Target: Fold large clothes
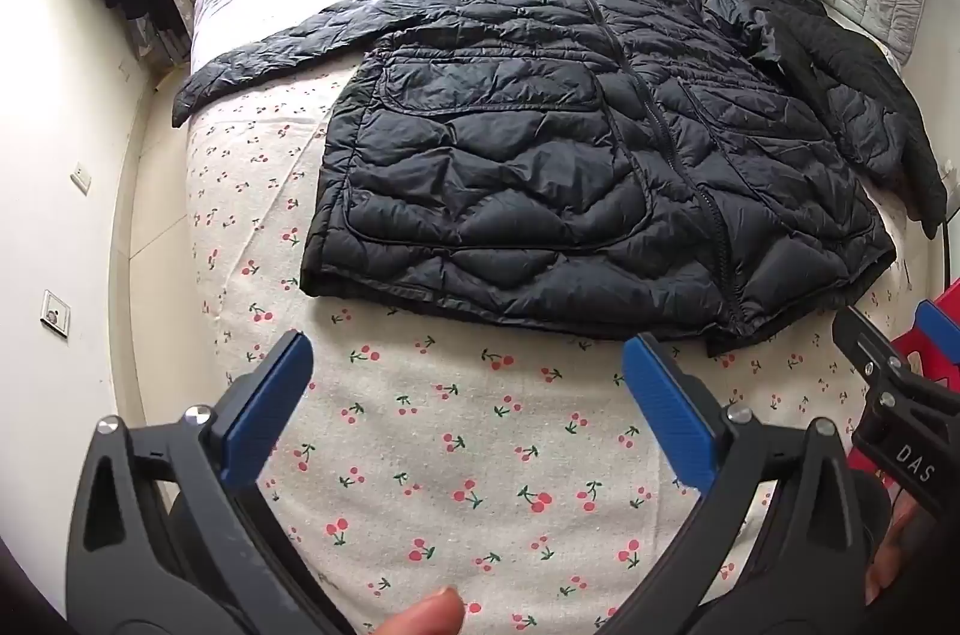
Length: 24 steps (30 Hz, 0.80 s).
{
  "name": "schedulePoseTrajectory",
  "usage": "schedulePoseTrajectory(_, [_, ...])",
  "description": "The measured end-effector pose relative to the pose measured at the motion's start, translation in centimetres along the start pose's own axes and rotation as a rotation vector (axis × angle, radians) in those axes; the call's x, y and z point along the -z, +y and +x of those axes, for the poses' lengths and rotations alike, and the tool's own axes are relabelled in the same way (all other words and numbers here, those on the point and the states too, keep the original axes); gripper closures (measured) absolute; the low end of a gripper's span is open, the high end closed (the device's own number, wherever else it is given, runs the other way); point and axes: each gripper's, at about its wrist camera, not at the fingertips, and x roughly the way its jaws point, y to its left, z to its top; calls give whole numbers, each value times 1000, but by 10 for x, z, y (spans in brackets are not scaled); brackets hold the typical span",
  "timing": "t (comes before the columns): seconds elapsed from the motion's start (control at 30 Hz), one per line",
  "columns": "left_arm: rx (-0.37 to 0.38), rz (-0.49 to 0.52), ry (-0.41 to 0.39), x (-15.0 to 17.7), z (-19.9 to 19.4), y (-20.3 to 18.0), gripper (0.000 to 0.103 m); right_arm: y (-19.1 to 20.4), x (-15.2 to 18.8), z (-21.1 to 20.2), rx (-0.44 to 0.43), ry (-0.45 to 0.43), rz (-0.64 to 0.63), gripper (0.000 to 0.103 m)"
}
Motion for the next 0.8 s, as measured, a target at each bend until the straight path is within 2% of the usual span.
schedulePoseTrajectory(0.17, [-31,4,21,-3,4,-8,0,0,0,1,-10,-16,14,0])
schedulePoseTrajectory(0.27, [-7,-5,29,-5,8,-2,0,-3,2,7,-17,-13,15,0])
schedulePoseTrajectory(0.8, [-20,10,19,-4,11,-10,0,-8,-5,7,-37,1,15,0])
